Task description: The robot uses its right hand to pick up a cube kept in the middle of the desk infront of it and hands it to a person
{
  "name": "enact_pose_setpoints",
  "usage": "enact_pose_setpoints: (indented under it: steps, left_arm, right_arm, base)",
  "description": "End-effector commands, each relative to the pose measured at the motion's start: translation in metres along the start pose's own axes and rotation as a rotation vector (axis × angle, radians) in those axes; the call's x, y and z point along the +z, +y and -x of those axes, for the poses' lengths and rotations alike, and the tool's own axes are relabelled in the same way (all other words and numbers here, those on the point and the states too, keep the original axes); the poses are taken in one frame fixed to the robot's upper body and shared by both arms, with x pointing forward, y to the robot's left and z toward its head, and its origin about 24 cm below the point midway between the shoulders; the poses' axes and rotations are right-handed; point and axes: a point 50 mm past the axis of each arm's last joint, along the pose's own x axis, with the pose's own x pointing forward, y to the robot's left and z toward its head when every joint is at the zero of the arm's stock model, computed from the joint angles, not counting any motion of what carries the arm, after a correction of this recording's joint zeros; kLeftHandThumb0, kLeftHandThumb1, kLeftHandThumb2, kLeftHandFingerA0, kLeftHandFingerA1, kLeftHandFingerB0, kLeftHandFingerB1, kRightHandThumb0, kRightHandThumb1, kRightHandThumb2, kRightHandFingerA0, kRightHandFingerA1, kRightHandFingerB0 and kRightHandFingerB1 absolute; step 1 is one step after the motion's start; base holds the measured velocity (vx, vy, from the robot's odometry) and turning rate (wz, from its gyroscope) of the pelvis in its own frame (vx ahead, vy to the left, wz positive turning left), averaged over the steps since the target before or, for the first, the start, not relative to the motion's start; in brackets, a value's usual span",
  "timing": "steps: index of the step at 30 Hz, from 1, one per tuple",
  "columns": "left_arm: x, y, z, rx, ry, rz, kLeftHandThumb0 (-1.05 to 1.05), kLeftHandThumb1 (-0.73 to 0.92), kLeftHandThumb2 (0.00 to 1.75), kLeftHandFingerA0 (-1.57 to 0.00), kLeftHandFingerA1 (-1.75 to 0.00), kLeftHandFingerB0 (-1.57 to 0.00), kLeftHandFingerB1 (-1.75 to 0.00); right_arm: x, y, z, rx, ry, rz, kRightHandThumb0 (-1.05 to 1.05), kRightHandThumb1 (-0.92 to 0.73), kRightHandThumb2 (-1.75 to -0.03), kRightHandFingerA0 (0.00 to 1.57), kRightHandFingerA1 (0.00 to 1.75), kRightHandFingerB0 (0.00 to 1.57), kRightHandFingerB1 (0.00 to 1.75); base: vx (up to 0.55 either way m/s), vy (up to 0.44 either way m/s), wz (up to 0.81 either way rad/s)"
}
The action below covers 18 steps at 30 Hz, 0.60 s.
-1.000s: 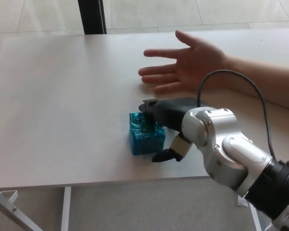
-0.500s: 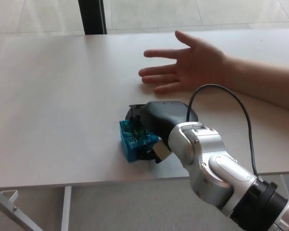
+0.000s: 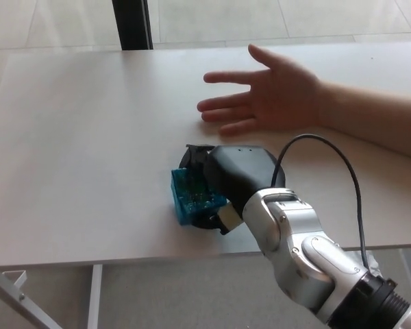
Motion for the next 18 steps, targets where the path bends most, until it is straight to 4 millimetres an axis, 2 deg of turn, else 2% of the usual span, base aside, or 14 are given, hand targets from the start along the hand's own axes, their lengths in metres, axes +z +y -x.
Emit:
enact_pose_setpoints:
  steps: [1,2,3,4,5,6,7,10,11,13,14,15,16,18]
  left_arm:
    - [0.004,0.009,0.002,0.02,-0.013,0.017,-0.79,0.6,1.01,-0.63,-0.64,-0.41,-0.56]
    - [0.003,0.009,0.002,0.018,-0.016,0.024,-0.8,0.61,1.0,-0.63,-0.64,-0.41,-0.56]
    - [0.003,0.009,0.002,0.02,-0.015,0.02,-0.8,0.76,0.63,-0.71,-0.54,-0.46,-0.44]
    - [0.002,0.01,0.003,0.023,-0.011,-0.013,-0.82,0.78,0.63,-0.7,-0.54,-0.47,-0.44]
    - [0.002,0.01,0.003,0.023,-0.011,-0.015,-0.82,0.78,0.63,-0.7,-0.54,-0.47,-0.44]
    - [0.002,0.011,0.003,0.024,-0.009,-0.009,-0.79,0.6,1.03,-0.63,-0.63,-0.41,-0.55]
    - [0.001,0.011,0.003,0.026,-0.005,0.003,-0.8,0.61,1.02,-0.64,-0.63,-0.43,-0.56]
    - [0.001,0.012,0.003,0.03,-0.004,0.001,-0.82,0.61,1.02,-0.64,-0.62,-0.43,-0.56]
    - [0.001,0.012,0.003,0.03,-0.004,0.006,-0.81,0.77,0.63,-0.7,-0.52,-0.47,-0.44]
    - [0.001,0.012,0.003,0.028,-0.005,0.007,-0.81,0.77,0.63,-0.7,-0.52,-0.47,-0.44]
    - [-0.001,0.011,0.003,0.022,-0.001,0.018,-0.82,0.77,0.63,-0.7,-0.53,-0.46,-0.44]
    - [-0.001,0.011,0.003,0.023,-0.002,0.02,-0.82,0.77,0.63,-0.7,-0.53,-0.46,-0.44]
    - [-0.001,0.012,0.004,0.027,-0.006,0.004,-0.84,0.78,0.63,-0.71,-0.54,-0.48,-0.45]
    - [0.0,0.012,0.004,0.027,-0.013,-0.003,-0.83,0.78,0.63,-0.7,-0.55,-0.47,-0.45]
  right_arm:
    - [-0.038,-0.015,0.018,-0.405,-0.056,0.034,-0.26,-0.56,-0.76,0.82,1.61,0.9,0.95]
    - [-0.034,-0.02,0.017,-0.414,-0.074,0.043,-0.28,-0.56,-0.72,0.8,1.61,0.91,0.89]
    - [-0.031,-0.025,0.017,-0.422,-0.087,0.052,-0.28,-0.55,-0.74,0.81,1.6,0.92,0.87]
    - [-0.021,-0.041,0.015,-0.449,-0.141,0.059,-0.27,-0.55,-0.8,0.82,1.62,0.92,0.93]
    - [-0.02,-0.043,0.015,-0.452,-0.147,0.059,-0.27,-0.55,-0.8,0.82,1.62,0.92,0.93]
    - [-0.017,-0.049,0.014,-0.472,-0.171,0.061,-0.24,-0.46,-0.99,0.9,1.52,0.95,0.94]
    - [-0.011,-0.063,0.012,-0.516,-0.219,0.064,-0.21,-0.43,-1.06,0.9,1.49,0.96,0.96]
    - [-0.009,-0.079,0.009,-0.552,-0.24,0.065,-0.18,-0.41,-1.09,0.92,1.48,0.97,0.98]
    - [-0.01,-0.089,0.006,-0.578,-0.239,0.065,-0.15,-0.38,-1.11,0.93,1.5,0.99,0.98]
    - [-0.011,-0.093,0.004,-0.589,-0.24,0.072,-0.15,-0.38,-1.11,0.93,1.5,0.99,0.98]
    - [-0.015,-0.103,0.003,-0.596,-0.224,0.072,-0.15,-0.4,-1.01,0.9,1.51,0.98,0.93]
    - [-0.015,-0.105,0.002,-0.598,-0.224,0.07,-0.15,-0.4,-1.01,0.9,1.51,0.98,0.93]
    - [-0.021,-0.116,-0.002,-0.628,-0.183,0.046,-0.16,-0.41,-1.0,0.94,1.4,0.98,0.91]
    - [-0.025,-0.123,-0.004,-0.648,-0.162,0.031,-0.17,-0.42,-1.03,0.95,1.39,0.97,0.92]
  base:
    - [0.0,0.0,0.0]
    - [0.0,0.0,0.0]
    - [0.0,0.0,0.0]
    - [0.0,0.0,0.0]
    - [0.0,0.0,0.0]
    - [0.0,0.0,0.0]
    - [0.0,0.0,0.0]
    - [0.0,0.0,0.0]
    - [0.0,0.0,0.0]
    - [0.0,0.0,0.0]
    - [0.0,0.0,0.0]
    - [0.0,0.0,0.0]
    - [0.0,0.0,0.0]
    - [0.0,0.0,0.0]
